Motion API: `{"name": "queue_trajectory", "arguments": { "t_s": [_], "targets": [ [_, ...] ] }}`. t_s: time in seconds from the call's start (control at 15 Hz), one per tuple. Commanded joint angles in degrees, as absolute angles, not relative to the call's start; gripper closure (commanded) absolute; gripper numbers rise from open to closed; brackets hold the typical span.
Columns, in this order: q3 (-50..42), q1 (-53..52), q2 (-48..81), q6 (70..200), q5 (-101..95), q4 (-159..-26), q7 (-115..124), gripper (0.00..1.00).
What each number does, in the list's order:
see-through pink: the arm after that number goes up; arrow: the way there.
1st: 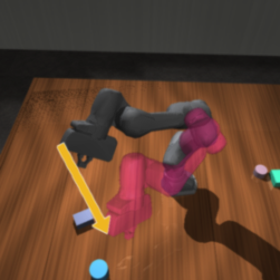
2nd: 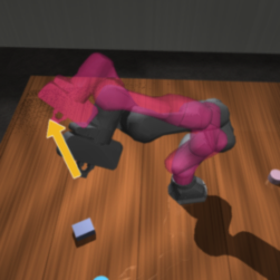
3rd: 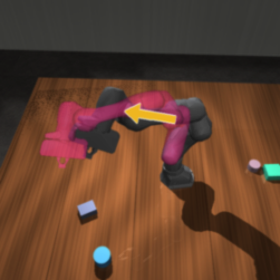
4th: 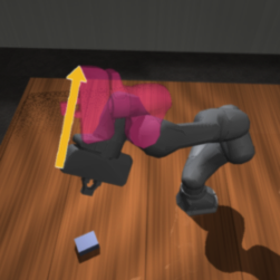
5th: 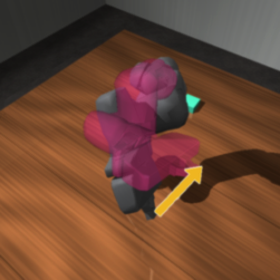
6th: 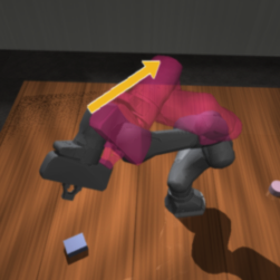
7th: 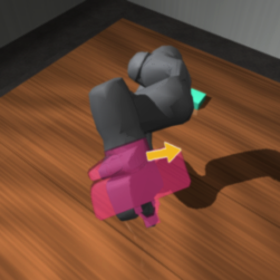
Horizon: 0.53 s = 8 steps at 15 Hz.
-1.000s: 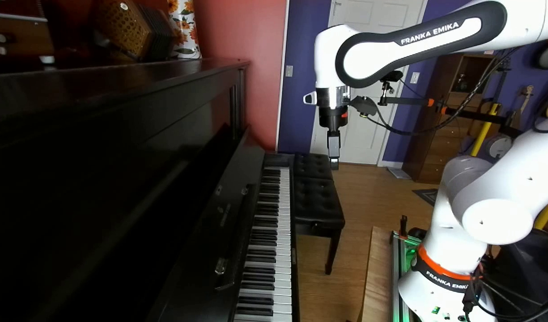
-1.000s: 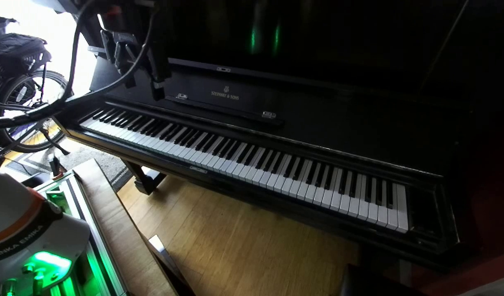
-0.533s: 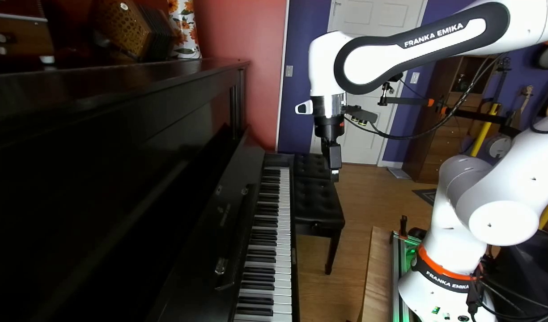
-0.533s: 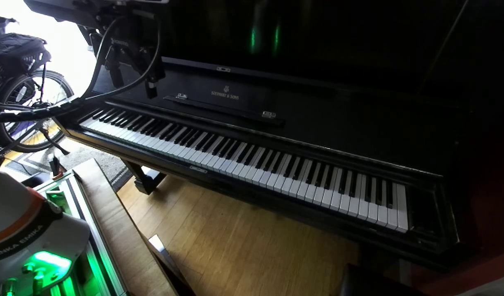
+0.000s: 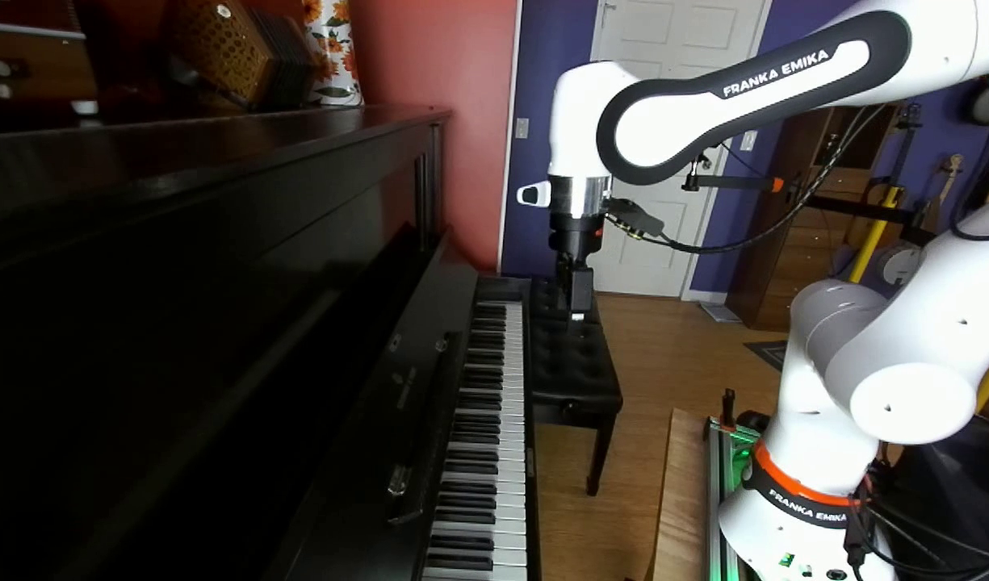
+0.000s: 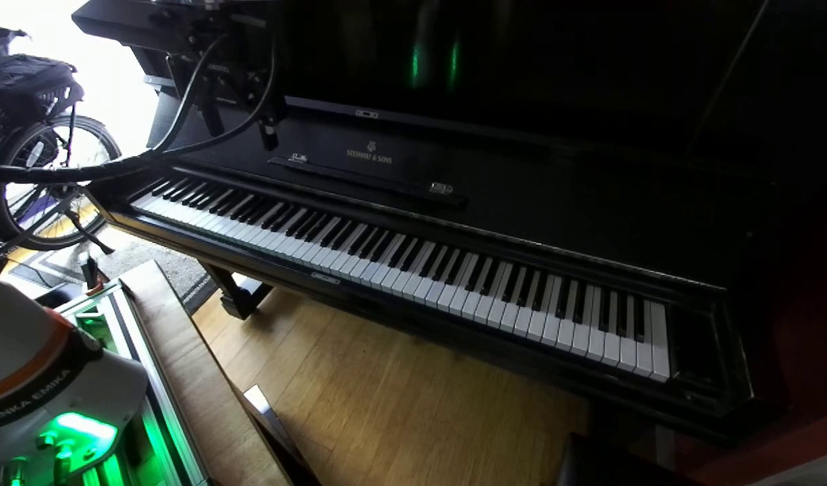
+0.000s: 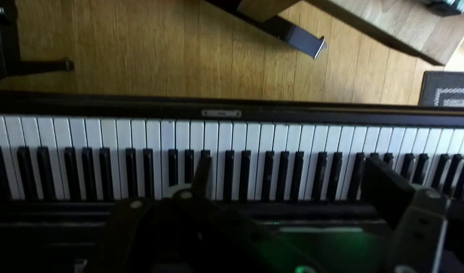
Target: Press the key on the piano
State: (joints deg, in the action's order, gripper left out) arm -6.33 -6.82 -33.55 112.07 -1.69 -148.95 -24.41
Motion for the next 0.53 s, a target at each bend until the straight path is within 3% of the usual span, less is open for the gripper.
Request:
{"name": "queue_trajectory", "arguments": {
  "t_s": [0.0, 0.27, 0.47],
  "targets": [
    [-5.7, -9.4, -29.1, 127.6, 1.8, -153.3, -26.6, 0.00],
    [-6.2, -12.5, -22.7, 139.8, 5.6, -156.3, -29.4, 0.00],
    [-5.0, -11.5, -22.5, 139.4, 4.9, -156.2, -28.4, 0.00]
  ]
}}
